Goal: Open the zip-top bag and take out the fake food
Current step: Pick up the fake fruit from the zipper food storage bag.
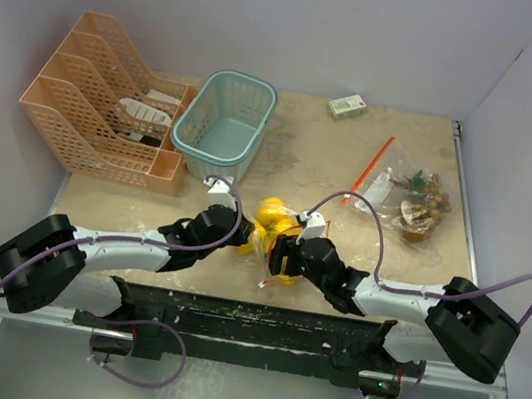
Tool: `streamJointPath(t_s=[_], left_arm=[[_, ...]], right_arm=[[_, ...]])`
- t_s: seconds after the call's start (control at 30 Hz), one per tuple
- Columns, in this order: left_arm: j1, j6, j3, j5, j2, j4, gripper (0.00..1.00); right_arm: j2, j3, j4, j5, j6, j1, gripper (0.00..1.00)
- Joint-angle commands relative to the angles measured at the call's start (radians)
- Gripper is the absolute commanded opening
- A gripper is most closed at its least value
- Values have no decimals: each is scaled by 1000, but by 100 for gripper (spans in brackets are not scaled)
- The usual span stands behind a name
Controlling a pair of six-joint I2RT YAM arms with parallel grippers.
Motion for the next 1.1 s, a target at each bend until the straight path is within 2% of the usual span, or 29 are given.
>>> streamJointPath(t_s=[0.0, 0.13, 0.3, 0.4, 0.5, 0.67, 0.83, 0.93, 1.07], left_arm=[[3, 23, -20, 7, 40, -148, 0], [3, 25, -18, 7, 34, -158, 0], [4, 22, -24, -5, 18, -180, 0], [5, 18, -29, -10, 11, -185, 0], [5, 17, -29, -10, 16, -186, 0], [7, 15, -32, -4, 29, -179, 0], [6, 11, -33, 14, 58, -150, 0], [6, 11, -31, 25, 70, -139, 0], [6, 14, -30, 37, 77, -128, 0]], right_arm=[[58, -25, -43, -55, -1, 17, 70], [50, -18, -45, -52, -1, 23, 65], [-96, -23, -130, 9, 17, 23, 37], [-243, -30, -221, 18, 46, 23, 30], [-412, -31, -326, 20, 64, 23, 29], [-696, 1, -557, 138, 78, 23, 30], [-882, 57, -670, 217, 48, 23, 30], [-888, 102, -675, 245, 6, 22, 30], [-758, 209, -598, 260, -103, 23, 32]])
